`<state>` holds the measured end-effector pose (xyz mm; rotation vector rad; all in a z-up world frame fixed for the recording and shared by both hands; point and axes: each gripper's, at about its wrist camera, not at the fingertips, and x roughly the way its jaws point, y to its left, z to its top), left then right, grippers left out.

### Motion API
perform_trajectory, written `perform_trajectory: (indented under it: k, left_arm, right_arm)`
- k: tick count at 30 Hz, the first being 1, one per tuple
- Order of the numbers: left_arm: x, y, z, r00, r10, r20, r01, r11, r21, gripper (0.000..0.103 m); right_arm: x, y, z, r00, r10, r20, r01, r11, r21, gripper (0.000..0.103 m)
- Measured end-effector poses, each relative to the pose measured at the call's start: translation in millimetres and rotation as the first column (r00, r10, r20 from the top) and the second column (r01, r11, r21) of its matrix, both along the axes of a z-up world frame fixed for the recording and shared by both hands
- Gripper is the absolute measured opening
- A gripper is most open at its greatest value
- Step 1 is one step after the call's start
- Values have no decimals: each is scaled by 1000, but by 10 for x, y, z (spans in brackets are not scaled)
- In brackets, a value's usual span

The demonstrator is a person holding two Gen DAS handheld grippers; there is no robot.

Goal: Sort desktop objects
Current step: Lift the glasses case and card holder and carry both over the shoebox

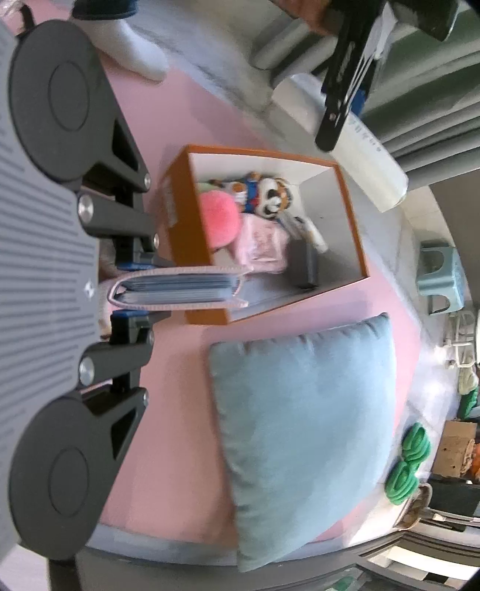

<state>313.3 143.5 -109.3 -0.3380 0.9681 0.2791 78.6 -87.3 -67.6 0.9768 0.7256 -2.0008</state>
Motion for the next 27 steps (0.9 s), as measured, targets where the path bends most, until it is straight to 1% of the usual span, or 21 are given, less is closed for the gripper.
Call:
perform_trajectory:
  k: [4, 8, 10, 12, 14, 15, 17, 24, 27]
  left_arm:
    - [93, 293, -72, 994, 106, 26, -104, 993, -46, 70]
    - [137, 548, -268, 977, 211, 19, -208, 973, -103, 70]
    - [149, 665, -395, 962, 274, 9, -270, 953, -140, 70]
    - [148, 762, -533, 943, 333, -10, -329, 926, -186, 70]
    - [145, 811, -652, 926, 376, -37, -375, 900, -221, 70]
    - [154, 824, -699, 920, 389, -49, -389, 892, -231, 70]
    - [183, 847, -759, 912, 406, -65, -410, 882, -232, 70]
    - [235, 910, -976, 886, 446, -126, -463, 863, -200, 70]
    - [227, 893, -1038, 880, 455, -140, -475, 857, -200, 70]
  right_arm:
    - [-88, -279, 2, 1000, 8, 2, -7, 999, -45, 20]
    - [-169, -508, -70, 999, -31, 24, 33, 994, -101, 20]
    - [-189, -599, -139, 997, -60, 44, 65, 990, -123, 20]
    - [-212, -687, -229, 995, -82, 63, 90, 987, -131, 20]
    - [-233, -773, -319, 991, -103, 81, 114, 984, -137, 20]
    - [-247, -815, -359, 989, -114, 89, 126, 982, -143, 20]
    - [-271, -894, -425, 989, -113, 99, 126, 981, -147, 20]
    - [-338, -1118, -612, 986, -98, 134, 120, 979, -167, 20]
    - [-381, -1174, -673, 985, -98, 144, 122, 977, -175, 20]
